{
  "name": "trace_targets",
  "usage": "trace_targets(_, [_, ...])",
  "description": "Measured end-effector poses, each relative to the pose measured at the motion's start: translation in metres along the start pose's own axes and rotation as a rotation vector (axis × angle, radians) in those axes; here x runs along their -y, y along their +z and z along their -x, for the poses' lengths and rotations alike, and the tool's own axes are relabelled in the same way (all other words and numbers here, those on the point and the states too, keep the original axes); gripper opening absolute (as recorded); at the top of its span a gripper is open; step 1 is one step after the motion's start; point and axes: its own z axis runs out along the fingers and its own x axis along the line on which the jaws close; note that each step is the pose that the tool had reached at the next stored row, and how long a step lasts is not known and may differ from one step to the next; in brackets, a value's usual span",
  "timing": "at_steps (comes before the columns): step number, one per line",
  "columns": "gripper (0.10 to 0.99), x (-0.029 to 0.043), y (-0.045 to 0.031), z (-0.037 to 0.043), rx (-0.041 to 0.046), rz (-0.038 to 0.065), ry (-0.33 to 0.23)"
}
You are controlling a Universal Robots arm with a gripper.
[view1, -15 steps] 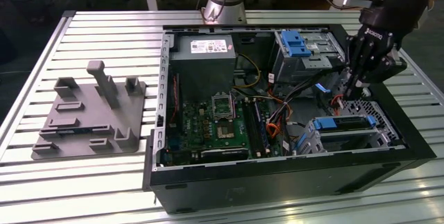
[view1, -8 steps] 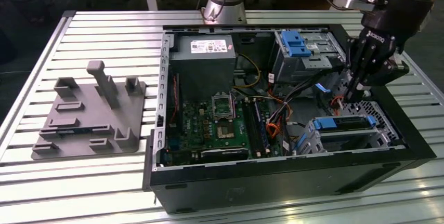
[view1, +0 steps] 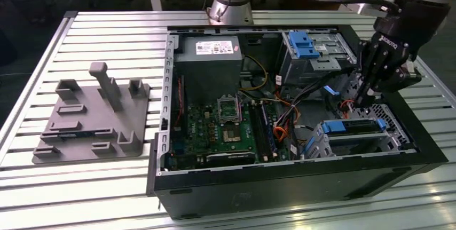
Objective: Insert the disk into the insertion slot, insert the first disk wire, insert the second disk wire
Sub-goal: 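Insert the first disk wire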
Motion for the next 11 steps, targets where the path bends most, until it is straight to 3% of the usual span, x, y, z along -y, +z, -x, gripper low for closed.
trace_targets(3, [0.169,0.0003,0.0005,-0.0027,0.0374,-0.003,-0.002])
trace_targets(5, [0.169,0.0002,0.0000,-0.0050,0.0554,-0.003,-0.003])
trace_targets(8, [0.169,-0.0004,-0.0016,-0.0091,0.0743,-0.002,-0.004])
trace_targets(11, [0.169,-0.0007,-0.0015,-0.0151,0.0805,-0.001,-0.005])
